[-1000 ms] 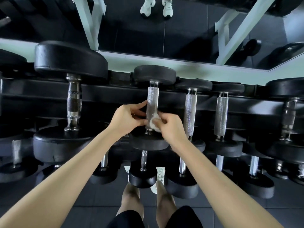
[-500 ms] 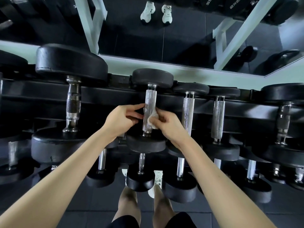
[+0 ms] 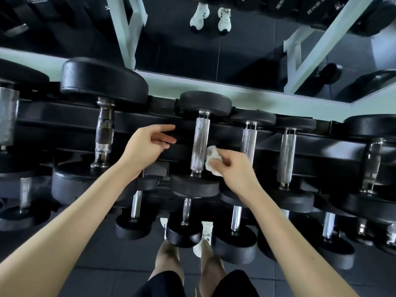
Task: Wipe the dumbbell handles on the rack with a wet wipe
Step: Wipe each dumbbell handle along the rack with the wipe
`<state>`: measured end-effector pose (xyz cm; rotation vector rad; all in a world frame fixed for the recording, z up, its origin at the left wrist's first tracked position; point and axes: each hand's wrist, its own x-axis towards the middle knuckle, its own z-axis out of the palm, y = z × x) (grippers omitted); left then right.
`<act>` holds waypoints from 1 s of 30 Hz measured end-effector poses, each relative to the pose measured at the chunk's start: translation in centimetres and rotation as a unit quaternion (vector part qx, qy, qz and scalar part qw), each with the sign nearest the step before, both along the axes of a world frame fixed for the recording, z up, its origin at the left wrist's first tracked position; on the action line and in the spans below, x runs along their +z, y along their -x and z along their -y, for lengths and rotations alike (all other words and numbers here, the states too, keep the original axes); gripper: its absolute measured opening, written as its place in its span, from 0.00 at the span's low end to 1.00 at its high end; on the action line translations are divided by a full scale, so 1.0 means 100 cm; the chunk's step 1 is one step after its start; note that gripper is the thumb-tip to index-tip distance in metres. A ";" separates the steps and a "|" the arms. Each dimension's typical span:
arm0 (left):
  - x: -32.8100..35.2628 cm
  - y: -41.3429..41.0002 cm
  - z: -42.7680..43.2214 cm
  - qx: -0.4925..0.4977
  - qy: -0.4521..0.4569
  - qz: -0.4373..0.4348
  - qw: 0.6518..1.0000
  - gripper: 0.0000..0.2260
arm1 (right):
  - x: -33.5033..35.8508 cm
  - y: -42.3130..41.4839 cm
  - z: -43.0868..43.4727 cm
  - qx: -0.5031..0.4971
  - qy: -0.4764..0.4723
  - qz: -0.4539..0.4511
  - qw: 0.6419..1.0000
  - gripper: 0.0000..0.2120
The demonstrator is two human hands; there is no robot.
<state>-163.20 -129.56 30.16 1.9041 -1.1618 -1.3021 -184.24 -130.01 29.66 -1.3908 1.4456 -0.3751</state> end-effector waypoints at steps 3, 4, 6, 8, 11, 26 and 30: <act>0.008 0.005 -0.005 -0.002 0.018 -0.020 1.000 0.15 | 0.014 -0.008 0.001 -0.055 -0.005 0.081 0.995 0.10; 0.011 0.009 -0.007 -0.002 0.025 -0.030 0.999 0.12 | 0.013 -0.013 0.002 -0.077 0.006 0.059 0.995 0.13; 0.014 0.017 -0.010 0.008 0.043 -0.027 0.999 0.09 | 0.009 -0.027 0.003 -0.121 0.063 -0.028 0.990 0.12; 0.012 0.022 -0.012 0.032 0.058 -0.001 0.998 0.07 | 0.005 -0.039 0.004 -0.148 0.114 -0.085 0.979 0.09; 0.005 0.026 -0.012 0.047 0.059 0.014 0.997 0.06 | -0.002 -0.053 0.006 -0.163 0.125 -0.117 0.972 0.07; -0.016 0.057 -0.002 0.076 0.042 0.044 0.995 0.13 | -0.008 -0.040 0.004 -0.134 0.103 -0.041 0.985 0.06; -0.022 0.055 -0.002 0.097 0.016 0.011 0.995 0.17 | -0.015 -0.039 0.012 -0.132 0.089 -0.067 0.985 0.04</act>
